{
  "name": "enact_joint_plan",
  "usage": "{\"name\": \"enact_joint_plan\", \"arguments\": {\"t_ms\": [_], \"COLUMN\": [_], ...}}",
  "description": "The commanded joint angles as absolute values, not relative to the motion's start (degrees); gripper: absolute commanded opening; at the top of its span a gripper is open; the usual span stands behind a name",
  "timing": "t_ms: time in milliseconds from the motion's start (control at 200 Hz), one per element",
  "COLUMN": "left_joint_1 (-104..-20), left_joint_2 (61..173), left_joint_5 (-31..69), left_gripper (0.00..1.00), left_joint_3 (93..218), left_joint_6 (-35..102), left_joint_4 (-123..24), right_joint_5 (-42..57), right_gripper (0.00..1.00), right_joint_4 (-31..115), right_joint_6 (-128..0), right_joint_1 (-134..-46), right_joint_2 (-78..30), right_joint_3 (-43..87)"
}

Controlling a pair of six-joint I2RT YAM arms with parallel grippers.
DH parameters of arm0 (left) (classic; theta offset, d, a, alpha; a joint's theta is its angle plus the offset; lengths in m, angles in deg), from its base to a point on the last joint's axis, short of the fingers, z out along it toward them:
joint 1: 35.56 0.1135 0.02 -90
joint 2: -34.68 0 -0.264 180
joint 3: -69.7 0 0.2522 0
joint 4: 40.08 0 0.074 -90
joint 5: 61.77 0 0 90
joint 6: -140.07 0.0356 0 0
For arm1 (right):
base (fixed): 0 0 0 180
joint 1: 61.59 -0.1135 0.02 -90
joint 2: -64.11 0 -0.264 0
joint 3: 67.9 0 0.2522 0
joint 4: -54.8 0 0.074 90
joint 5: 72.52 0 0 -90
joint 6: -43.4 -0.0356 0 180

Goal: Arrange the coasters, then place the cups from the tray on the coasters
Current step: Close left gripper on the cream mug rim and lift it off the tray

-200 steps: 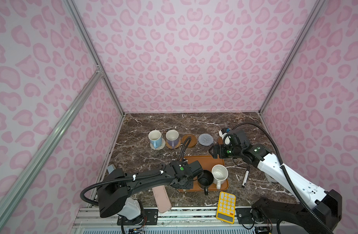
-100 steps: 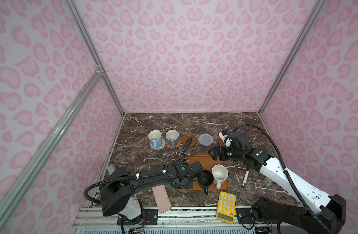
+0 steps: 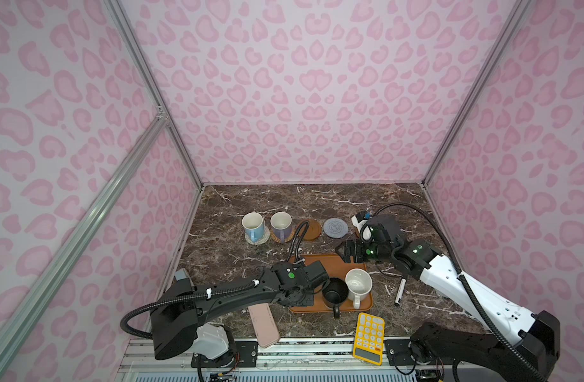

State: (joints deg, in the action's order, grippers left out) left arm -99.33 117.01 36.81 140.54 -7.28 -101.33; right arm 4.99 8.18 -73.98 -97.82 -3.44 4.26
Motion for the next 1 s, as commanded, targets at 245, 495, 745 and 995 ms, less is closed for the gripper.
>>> {"name": "enact_joint_plan", "arguments": {"t_ms": [245, 495, 745, 995], "left_joint_1": [-99.4, -99.1, -94.7, -90.0], "left_joint_2": [114.7, 114.4, 114.7, 118.1], "left_joint_5": [40.7, 42.5, 42.7, 41.8], "left_gripper": [0.03, 0.03, 0.03, 0.03], "left_joint_3": [143.3, 146.4, 152.5, 159.3], "left_joint_6": [-8.3, -7.2, -3.3, 1.7], "left_joint_4": [-102.5, -105.3, -105.6, -104.9], "right_joint_5": [4.1, 2.4, -2.2, -1.2], "right_gripper": [0.92, 0.92, 0.92, 0.91], "right_joint_4": [9.8, 11.2, 17.6, 16.6], "right_joint_6": [-73.7, -73.9, -76.0, -75.9], "right_joint_1": [-97.9, -98.0, -96.3, -93.8], "right_joint_2": [-3.7, -3.6, -2.4, -3.8], "right_joint_3": [4.9, 4.6, 2.3, 4.4]}}
